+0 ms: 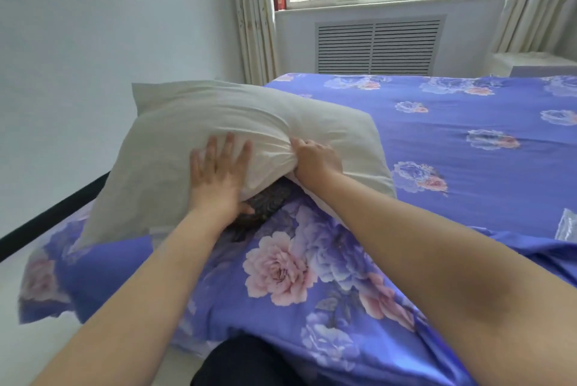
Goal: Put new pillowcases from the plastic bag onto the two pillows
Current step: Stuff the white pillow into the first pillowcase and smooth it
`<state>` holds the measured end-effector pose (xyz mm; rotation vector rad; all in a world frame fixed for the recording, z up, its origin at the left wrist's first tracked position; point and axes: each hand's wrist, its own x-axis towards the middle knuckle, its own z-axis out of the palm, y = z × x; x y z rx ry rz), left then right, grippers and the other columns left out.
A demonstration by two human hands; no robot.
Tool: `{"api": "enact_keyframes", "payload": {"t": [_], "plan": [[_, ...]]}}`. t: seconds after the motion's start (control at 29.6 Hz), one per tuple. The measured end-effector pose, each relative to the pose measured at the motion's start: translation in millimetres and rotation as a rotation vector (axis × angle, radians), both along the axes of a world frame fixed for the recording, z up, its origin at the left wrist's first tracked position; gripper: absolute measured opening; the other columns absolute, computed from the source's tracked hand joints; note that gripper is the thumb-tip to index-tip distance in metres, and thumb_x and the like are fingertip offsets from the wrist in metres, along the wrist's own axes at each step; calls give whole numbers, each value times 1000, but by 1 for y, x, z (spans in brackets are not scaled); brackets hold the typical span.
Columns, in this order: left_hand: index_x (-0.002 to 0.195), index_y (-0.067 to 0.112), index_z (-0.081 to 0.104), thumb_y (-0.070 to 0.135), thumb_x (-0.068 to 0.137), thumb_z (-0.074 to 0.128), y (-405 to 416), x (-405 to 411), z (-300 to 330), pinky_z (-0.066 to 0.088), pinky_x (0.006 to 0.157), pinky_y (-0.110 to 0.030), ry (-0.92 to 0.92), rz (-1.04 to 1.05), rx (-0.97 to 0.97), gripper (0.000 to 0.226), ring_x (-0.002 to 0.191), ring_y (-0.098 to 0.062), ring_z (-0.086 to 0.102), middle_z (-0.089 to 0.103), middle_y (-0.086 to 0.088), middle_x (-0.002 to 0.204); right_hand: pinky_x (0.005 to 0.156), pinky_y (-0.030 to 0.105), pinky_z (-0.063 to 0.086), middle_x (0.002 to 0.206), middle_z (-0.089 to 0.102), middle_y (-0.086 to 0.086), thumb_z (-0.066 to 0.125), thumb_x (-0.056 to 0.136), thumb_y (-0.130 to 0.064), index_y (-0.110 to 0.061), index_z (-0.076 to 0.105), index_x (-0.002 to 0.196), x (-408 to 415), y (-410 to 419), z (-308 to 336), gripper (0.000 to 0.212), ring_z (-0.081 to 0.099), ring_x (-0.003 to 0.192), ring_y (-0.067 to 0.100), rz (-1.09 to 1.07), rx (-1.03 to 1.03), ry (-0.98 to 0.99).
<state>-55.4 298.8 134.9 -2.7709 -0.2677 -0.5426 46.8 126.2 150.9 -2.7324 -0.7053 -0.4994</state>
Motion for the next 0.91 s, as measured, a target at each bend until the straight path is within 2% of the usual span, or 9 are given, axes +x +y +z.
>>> {"api": "enact_keyframes", "payload": {"t": [0.07,0.13,0.2,0.24,0.34,0.51,0.64,0.78,0.91], "plan": [[149,27,-12,48,67,75,19,-15,-2,-3,113,-53,-83,60,-14,122,145,-29,3,0,-7,159,88,35,39,115,63,8,48,86,-26,-20,56,119,-4,-3,3,34,60,105,29,29,24,-62],[150,18,17,35,72,75,21,-23,2,11,111,-52,-205,77,-49,99,131,-32,35,35,-15,144,87,33,37,109,65,3,51,84,-26,-24,61,112,-11,-3,14,30,61,102,27,59,73,-185],[119,6,55,18,70,76,17,-19,9,36,94,-50,-328,56,-20,55,97,-36,55,57,-18,105,81,32,33,99,67,-1,57,81,-25,-25,67,101,-17,-3,25,23,62,96,25,62,218,-288],[97,4,60,11,67,76,11,-19,16,43,79,-46,-386,29,-25,35,82,-36,57,59,-18,88,78,32,32,94,67,-1,61,79,-24,-25,69,96,-25,-9,30,19,63,93,25,56,297,-331],[71,6,54,1,62,71,-23,-21,40,39,59,-38,-482,-131,-143,20,65,-36,57,58,-18,67,70,33,32,80,67,2,68,71,-17,-23,73,87,-50,-52,45,18,66,81,26,50,468,-479],[65,12,48,2,56,64,-129,-21,73,34,53,-32,-635,-476,-141,21,58,-32,55,54,-10,60,72,34,29,76,64,5,66,71,-13,-23,75,92,-79,-174,55,24,63,79,28,-154,535,-646],[66,13,50,0,55,64,-230,-22,78,37,52,-32,-638,-702,-237,22,58,-32,55,55,-9,61,74,34,28,80,60,7,68,76,-17,-26,75,94,-104,-279,50,21,57,82,32,-378,493,-718],[68,13,54,2,59,68,-319,-37,51,42,54,-34,-534,-828,-301,20,63,-32,59,58,-8,65,76,35,29,87,58,11,68,77,-17,-25,75,95,-142,-370,28,20,55,85,35,-544,414,-676],[67,17,54,9,60,70,-383,-60,12,42,53,-32,-416,-935,-307,19,63,-28,59,58,-5,64,73,41,33,88,57,13,53,77,-29,-19,75,90,-187,-426,0,28,53,87,37,-693,268,-453]]}}
